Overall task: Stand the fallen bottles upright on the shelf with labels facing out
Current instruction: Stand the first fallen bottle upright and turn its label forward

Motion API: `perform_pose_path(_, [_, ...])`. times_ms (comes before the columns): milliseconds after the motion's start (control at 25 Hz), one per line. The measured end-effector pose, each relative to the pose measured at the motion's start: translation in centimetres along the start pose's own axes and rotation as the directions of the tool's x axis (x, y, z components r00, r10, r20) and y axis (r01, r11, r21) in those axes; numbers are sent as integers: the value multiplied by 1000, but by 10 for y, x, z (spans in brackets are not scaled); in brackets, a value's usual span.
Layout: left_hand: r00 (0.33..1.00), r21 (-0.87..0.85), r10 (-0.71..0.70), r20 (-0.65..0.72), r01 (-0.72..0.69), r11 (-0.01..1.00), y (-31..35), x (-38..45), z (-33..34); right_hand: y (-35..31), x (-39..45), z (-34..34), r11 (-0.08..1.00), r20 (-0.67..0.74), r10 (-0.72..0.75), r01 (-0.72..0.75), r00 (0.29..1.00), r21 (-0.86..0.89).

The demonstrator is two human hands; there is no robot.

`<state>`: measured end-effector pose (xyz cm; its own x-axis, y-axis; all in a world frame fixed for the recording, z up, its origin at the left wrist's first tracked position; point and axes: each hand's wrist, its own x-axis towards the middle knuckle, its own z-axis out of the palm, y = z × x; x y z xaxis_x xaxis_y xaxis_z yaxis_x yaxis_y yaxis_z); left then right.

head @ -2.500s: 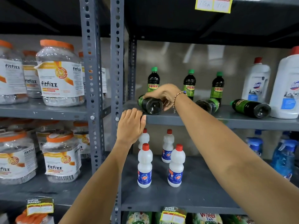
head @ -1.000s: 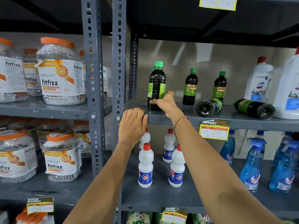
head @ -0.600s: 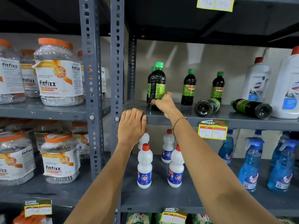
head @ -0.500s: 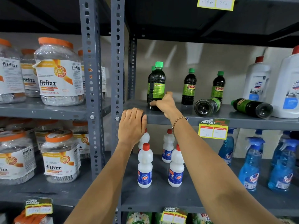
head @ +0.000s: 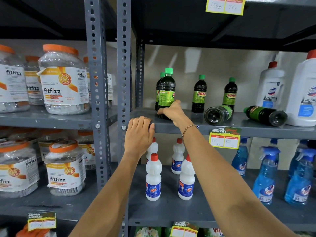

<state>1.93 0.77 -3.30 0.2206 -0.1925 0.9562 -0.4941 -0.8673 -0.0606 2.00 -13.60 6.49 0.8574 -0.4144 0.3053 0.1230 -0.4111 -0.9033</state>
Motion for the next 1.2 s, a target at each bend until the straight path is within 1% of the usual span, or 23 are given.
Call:
perform_pose_path(40, [1000,0,0,1,0,1000,0,0,0,1,1,-1,1000,18,11,-11,1000,0])
perform_pose_path(120, [1000,-4,-4,5,4,1000,1,0,-1,1,1,0,1000,1,2,-2,1000,-14])
perform_pose_path(200, [1000,-13,-6,10,6,1000,0,0,-2,1,0,3,995,-31,-12,9,999,-104])
perform_pose_path(240, [1000,-13,-7,12,7,1000,0,0,-2,0,-1,4,989,-14,-9,7,1000,-146])
perform_pose_path(320, [1000,-14,-7,8,7,1000,0,0,-2,0,2,4,994,43,13,-8,999,-110])
perform_pose_path(360, [1000,-15,-7,4,7,1000,1,0,-1,0,2,3,996,51,17,-12,999,-93])
perform_pose_path(440, [1000,-23,-6,3,6,1000,0,0,-1,2,0,2,993,-3,-14,13,1000,-114])
perform_pose_path(520, [1000,-26,-5,5,5,1000,0,0,-1,2,-3,1,974,-65,-60,45,996,-221])
perform_pose_path(560, [1000,-26,-4,7,4,1000,-1,0,-1,1,-3,1,970,-61,-60,44,996,-237])
perform_pose_path(600, [1000,-27,-3,11,3,1000,-1,0,-1,0,-4,0,980,-31,-57,50,998,-194])
perform_pose_path(680, [1000,-31,-4,11,4,999,0,0,-2,2,-1,-1,995,34,-11,14,999,-101])
perform_pose_path(720, [1000,-34,-4,11,5,999,0,1,-2,2,-1,-1,995,22,-11,13,1000,-95])
perform_pose_path(840, [1000,-39,6,2,-6,999,0,0,-2,3,-4,1,978,-53,-34,22,998,-208])
perform_pose_path(880, [1000,-38,9,-2,-9,999,0,0,-3,3,-5,2,976,-64,-34,20,997,-215])
perform_pose_path(1080, [1000,-39,17,17,-16,999,2,0,-5,4,-4,2,973,-52,-36,23,998,-229])
perform_pose_path(1200, [999,-69,-11,33,13,998,2,1,-5,3,0,4,968,-20,-22,16,1000,-250])
